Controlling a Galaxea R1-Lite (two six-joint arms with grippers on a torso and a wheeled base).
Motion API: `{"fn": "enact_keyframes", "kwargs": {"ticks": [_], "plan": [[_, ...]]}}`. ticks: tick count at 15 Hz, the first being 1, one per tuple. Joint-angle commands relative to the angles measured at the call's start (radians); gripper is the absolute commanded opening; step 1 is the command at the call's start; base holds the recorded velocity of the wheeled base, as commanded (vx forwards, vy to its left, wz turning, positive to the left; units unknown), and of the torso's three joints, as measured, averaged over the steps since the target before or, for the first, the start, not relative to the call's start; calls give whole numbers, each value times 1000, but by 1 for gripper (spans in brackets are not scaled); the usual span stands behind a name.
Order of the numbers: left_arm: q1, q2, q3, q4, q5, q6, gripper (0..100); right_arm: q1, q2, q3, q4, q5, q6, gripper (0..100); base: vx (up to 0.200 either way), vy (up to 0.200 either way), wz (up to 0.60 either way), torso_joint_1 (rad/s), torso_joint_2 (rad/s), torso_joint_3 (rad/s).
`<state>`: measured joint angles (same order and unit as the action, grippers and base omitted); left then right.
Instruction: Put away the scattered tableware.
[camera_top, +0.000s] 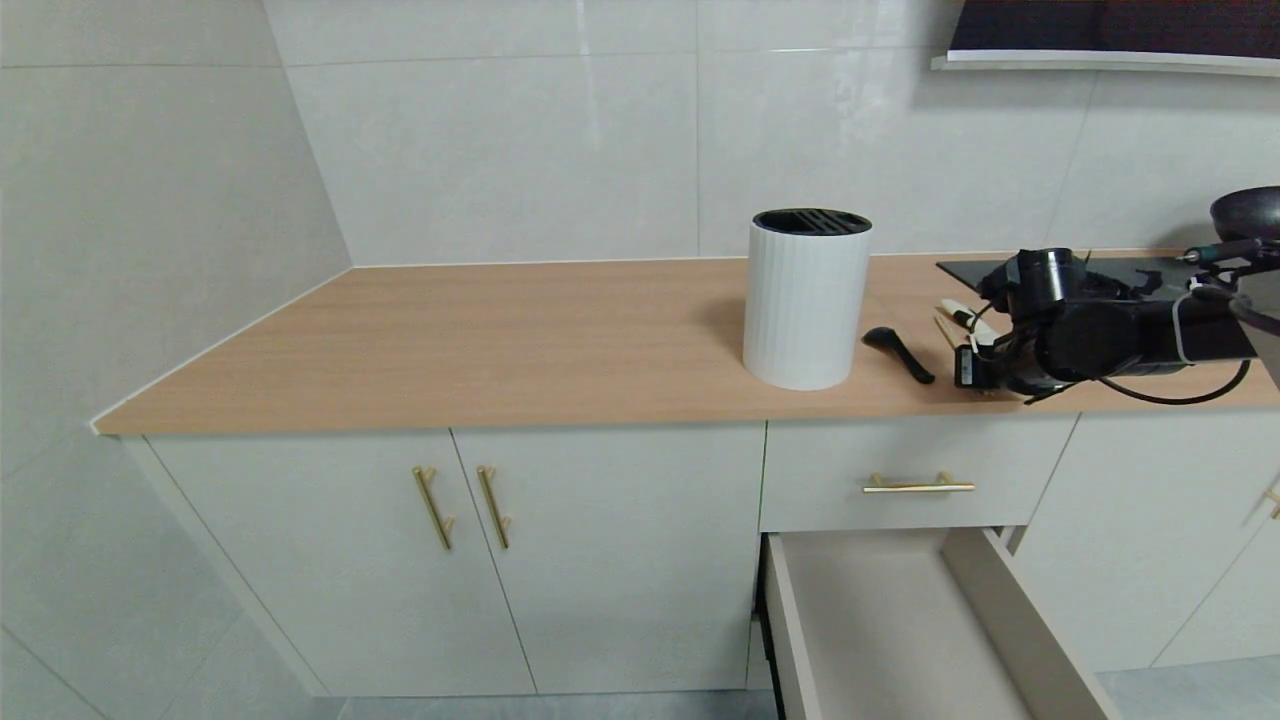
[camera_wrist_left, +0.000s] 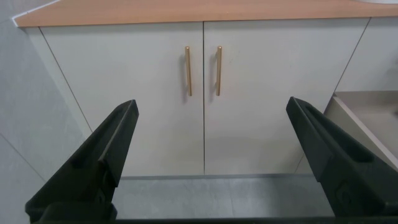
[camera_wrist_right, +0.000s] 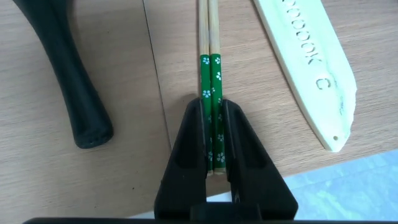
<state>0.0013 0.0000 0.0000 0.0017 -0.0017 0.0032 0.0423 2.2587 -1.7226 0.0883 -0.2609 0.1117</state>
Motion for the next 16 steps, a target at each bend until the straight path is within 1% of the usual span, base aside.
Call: {"fn": "enact_keyframes", "kwargs": {"ticks": [1, 6, 11, 12, 15, 16], "plan": [[0, 0, 0, 0, 0, 0, 100, 1, 1, 0, 2, 0, 2, 0, 0, 0, 0, 0, 0, 0], [0, 0, 0, 0, 0, 0, 100, -1, -76, 20, 1, 6, 25, 0, 0, 0, 0, 0, 0, 0], [0, 0, 0, 0, 0, 0, 100, 1, -223, 109, -1, 34, 39, 0, 0, 0, 0, 0, 0, 0], [0, 0, 0, 0, 0, 0, 100, 1, -269, 152, -1, 57, 39, 0, 0, 0, 0, 0, 0, 0], [0, 0, 0, 0, 0, 0, 100, 14, -502, 367, -4, 184, 39, 0, 0, 0, 0, 0, 0, 0], [0, 0, 0, 0, 0, 0, 100, 25, -571, 423, -4, 195, 39, 0, 0, 0, 0, 0, 0, 0]]}}
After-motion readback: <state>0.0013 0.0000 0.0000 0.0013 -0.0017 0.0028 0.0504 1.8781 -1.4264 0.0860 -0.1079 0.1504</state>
